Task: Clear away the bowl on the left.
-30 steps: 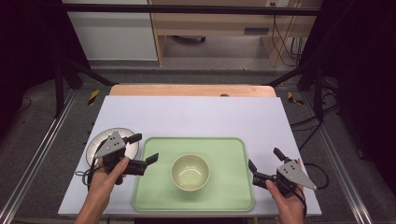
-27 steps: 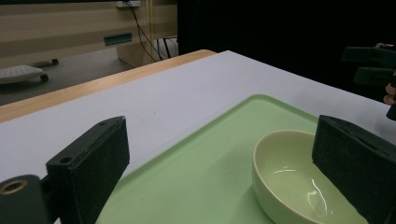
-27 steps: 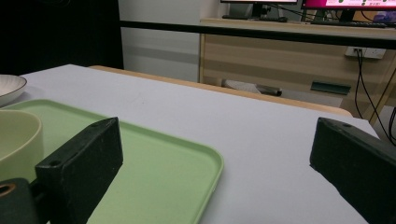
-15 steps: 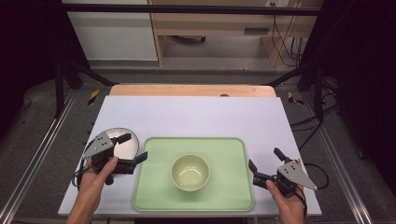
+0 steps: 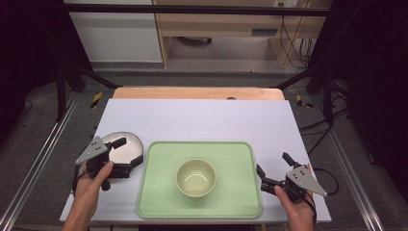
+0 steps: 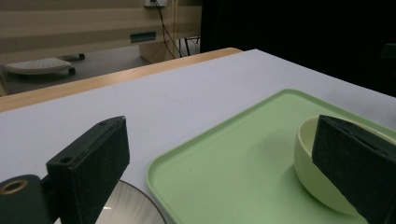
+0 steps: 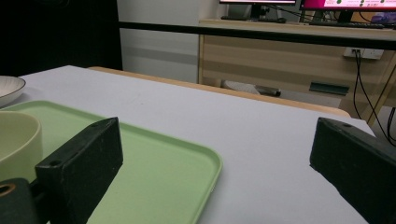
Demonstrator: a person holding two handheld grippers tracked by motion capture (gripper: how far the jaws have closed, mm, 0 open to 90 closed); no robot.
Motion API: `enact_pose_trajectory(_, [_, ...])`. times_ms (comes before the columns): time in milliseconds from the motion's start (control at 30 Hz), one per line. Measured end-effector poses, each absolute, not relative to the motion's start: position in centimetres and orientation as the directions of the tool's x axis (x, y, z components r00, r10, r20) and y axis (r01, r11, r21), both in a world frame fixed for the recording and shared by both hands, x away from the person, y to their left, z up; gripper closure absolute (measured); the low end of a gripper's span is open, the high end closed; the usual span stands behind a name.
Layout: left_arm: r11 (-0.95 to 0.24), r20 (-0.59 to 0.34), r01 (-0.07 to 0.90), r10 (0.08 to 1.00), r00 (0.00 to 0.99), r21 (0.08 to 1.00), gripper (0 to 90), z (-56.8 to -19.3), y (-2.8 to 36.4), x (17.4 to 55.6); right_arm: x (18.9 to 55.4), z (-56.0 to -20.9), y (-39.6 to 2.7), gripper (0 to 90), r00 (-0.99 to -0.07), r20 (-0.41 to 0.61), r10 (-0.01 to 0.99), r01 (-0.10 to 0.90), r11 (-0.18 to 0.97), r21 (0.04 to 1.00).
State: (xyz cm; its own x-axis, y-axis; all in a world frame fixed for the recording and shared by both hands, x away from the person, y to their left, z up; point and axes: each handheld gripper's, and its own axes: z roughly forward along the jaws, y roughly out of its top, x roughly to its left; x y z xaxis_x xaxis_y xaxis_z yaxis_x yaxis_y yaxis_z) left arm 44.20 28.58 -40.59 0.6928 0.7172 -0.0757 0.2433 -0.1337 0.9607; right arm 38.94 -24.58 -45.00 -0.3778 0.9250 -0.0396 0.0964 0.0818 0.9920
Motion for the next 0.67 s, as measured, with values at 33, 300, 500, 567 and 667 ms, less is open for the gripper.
enact_pose_trajectory(33, [-0.135,-0.073,0.242,0.719,0.691,0.961,4.1,-40.7,28.8,44.2,38.9,-45.0,-24.6,2.7,-0.378,-0.040,0.925,0.096,0.082,0.992])
enact_pose_trajectory(300, [-0.151,-0.040,0.213,0.720,0.693,0.965,4.1,-41.5,30.1,44.1,38.9,-45.0,-24.6,2.8,-0.374,-0.036,0.927,0.098,0.078,0.992])
enact_pose_trajectory(500, [-0.190,-0.007,0.194,0.697,0.717,0.962,4.1,-42.2,30.6,43.9,38.9,-45.0,-24.6,2.8,-0.375,-0.041,0.926,0.098,0.083,0.992])
enact_pose_trajectory(567, [-0.204,-0.006,0.204,0.693,0.721,0.958,4.1,-42.6,30.7,43.9,38.9,-45.0,-24.6,2.8,-0.374,-0.040,0.927,0.098,0.083,0.992])
enact_pose_trajectory(667, [-0.218,-0.006,0.216,0.690,0.724,0.952,4.1,-42.9,30.7,44.0,38.9,-45.0,-24.7,2.8,-0.374,-0.040,0.927,0.094,0.080,0.992])
